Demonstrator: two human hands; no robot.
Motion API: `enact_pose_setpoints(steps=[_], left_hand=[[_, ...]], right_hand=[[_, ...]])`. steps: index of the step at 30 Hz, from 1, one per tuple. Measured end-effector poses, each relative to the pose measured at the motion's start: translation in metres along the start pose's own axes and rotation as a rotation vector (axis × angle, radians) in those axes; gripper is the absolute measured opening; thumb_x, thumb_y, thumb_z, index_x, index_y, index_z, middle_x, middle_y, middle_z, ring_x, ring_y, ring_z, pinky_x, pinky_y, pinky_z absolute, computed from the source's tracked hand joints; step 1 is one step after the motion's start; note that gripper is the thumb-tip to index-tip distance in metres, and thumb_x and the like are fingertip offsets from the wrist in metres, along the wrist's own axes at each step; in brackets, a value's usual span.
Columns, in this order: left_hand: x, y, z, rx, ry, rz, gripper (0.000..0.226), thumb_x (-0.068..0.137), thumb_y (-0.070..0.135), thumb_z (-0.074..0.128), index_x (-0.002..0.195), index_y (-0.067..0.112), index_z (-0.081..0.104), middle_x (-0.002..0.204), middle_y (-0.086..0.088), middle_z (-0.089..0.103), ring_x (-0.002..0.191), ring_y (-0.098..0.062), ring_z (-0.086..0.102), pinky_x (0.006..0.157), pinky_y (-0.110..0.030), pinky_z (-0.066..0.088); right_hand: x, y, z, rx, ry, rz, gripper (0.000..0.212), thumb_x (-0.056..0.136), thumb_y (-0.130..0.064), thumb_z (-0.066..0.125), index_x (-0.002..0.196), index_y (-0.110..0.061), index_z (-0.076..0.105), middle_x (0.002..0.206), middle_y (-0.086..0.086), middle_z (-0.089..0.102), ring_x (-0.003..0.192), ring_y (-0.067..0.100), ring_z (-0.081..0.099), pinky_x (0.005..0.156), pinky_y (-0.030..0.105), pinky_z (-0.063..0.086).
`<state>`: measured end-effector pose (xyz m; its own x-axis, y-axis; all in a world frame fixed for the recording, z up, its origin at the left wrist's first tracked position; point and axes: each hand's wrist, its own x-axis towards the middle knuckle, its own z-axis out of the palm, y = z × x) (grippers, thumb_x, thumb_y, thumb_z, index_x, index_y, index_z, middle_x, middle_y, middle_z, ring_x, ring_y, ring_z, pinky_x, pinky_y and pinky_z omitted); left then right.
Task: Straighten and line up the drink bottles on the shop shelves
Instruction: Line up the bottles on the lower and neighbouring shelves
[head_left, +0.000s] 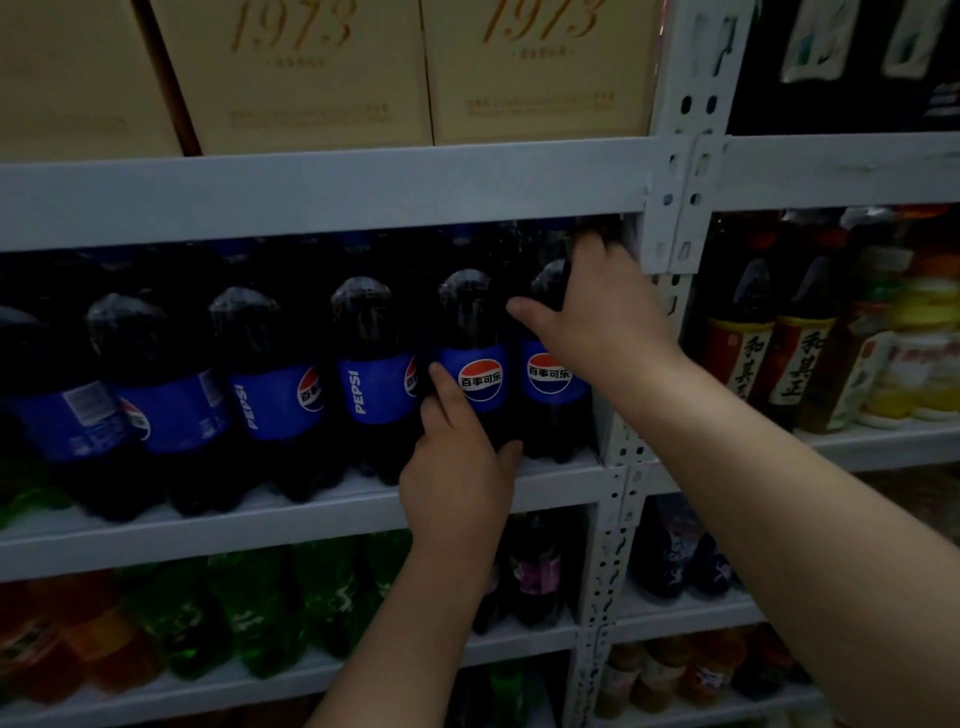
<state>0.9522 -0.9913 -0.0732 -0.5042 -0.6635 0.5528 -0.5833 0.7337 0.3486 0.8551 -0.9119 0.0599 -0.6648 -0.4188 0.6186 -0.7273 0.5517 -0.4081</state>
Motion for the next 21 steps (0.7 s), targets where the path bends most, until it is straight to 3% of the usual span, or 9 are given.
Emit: enact_pose_setpoints(steps=[3, 7, 12, 15, 17, 21], left_hand=[[0.001, -0.003, 0.001, 0.049, -0.046, -0.007, 0.116, 0.078, 0.064, 0.061, 0.147, 0.015, -0.019, 0.143, -0.009, 0.033, 0.082, -0.022, 0.063, 0.05, -0.026, 0.033], [0.0, -0.006, 0.004, -0.046, -0.057, 0.019, 0.11, 0.083, 0.057, 0.06, 0.148, 0.015, -0.018, 0.151, -0.008, 0.028, 0.085, -0.028, 0.064, 0.055, -0.027, 0.035], [-0.001, -0.014, 0.005, -0.062, -0.053, 0.047, 0.108, 0.085, 0.06, 0.054, 0.146, 0.018, -0.025, 0.156, -0.006, 0.022, 0.088, -0.027, 0.065, 0.058, -0.026, 0.036], [-0.003, -0.014, 0.006, -0.1, -0.034, 0.057, 0.11, 0.083, 0.06, 0.057, 0.145, 0.023, -0.027, 0.156, -0.005, 0.022, 0.094, -0.026, 0.063, 0.062, -0.028, 0.044], [-0.005, -0.015, 0.008, -0.12, -0.026, 0.065, 0.111, 0.084, 0.057, 0.059, 0.142, 0.025, -0.03, 0.157, -0.005, 0.02, 0.094, -0.025, 0.063, 0.064, -0.029, 0.047], [-0.005, -0.015, 0.012, -0.141, -0.042, 0.072, 0.106, 0.087, 0.055, 0.057, 0.137, 0.027, -0.033, 0.159, -0.004, 0.014, 0.095, -0.023, 0.063, 0.062, -0.025, 0.041]], right_hand=[[0.0, 0.004, 0.001, 0.006, 0.038, -0.029, 0.066, 0.076, -0.049, 0.07, 0.123, -0.013, 0.042, 0.12, 0.011, 0.052, 0.107, 0.032, 0.053, 0.08, 0.037, 0.044], [0.005, 0.005, -0.002, 0.083, -0.049, 0.009, 0.054, 0.081, -0.04, 0.069, 0.122, -0.016, 0.043, 0.12, 0.009, 0.057, 0.106, 0.03, 0.056, 0.076, 0.031, 0.041], [0.008, 0.006, -0.009, 0.088, -0.129, 0.018, 0.045, 0.088, -0.035, 0.06, 0.127, -0.02, 0.043, 0.123, 0.007, 0.056, 0.11, 0.03, 0.054, 0.078, 0.029, 0.038], [0.002, 0.001, -0.004, -0.053, -0.041, -0.02, 0.058, 0.084, -0.047, 0.062, 0.128, -0.016, 0.04, 0.126, 0.009, 0.052, 0.112, 0.031, 0.053, 0.081, 0.035, 0.043], [0.0, 0.001, -0.002, -0.092, 0.007, -0.041, 0.067, 0.078, -0.053, 0.067, 0.126, -0.015, 0.041, 0.123, 0.01, 0.055, 0.107, 0.032, 0.056, 0.076, 0.035, 0.044], [0.004, 0.007, -0.001, -0.069, -0.007, -0.041, 0.061, 0.081, -0.045, 0.068, 0.125, -0.014, 0.04, 0.12, 0.011, 0.057, 0.105, 0.032, 0.057, 0.07, 0.032, 0.038]])
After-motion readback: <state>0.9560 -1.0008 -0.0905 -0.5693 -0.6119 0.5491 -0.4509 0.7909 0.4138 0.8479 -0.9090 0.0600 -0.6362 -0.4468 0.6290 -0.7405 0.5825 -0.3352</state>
